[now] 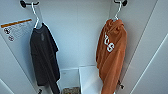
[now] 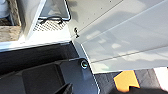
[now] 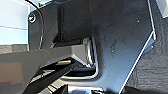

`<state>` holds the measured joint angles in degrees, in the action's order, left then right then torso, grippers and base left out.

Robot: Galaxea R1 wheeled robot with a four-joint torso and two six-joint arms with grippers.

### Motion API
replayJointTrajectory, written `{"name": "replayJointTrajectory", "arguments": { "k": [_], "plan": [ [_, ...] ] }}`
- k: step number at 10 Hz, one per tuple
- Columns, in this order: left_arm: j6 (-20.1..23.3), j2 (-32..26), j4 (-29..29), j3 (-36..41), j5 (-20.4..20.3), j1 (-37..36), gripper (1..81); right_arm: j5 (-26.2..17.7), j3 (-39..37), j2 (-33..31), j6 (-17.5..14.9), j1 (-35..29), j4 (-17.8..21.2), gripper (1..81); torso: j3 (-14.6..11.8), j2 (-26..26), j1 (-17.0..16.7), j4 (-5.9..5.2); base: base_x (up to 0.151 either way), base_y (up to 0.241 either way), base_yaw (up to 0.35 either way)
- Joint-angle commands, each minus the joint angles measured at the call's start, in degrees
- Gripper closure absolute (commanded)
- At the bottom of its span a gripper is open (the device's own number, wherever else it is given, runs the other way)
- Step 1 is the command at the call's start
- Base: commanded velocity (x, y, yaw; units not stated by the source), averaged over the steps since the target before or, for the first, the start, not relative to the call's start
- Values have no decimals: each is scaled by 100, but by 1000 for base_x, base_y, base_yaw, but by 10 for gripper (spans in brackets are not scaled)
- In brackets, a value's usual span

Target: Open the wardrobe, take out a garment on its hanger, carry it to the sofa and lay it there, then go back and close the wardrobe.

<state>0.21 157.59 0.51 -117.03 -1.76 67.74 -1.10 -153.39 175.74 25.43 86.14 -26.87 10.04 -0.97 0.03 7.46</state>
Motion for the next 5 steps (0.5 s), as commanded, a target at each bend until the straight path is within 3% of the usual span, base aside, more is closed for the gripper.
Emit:
{"name": "replayJointTrajectory", "arguments": {
  "k": [1, 5],
  "plan": [
    [67, -956, -60, 406, 78, -1144, 10, -303, 56, 43, 15, -171, -20, 10, 0, 0, 0, 0, 0, 0, 0],
    [50, -1335, -113, 1639, 167, -2040, 10, -277, 56, 43, 15, -171, -3, 10, 0, 0, 0, 5, 0, 0, 0]
  ]
}}
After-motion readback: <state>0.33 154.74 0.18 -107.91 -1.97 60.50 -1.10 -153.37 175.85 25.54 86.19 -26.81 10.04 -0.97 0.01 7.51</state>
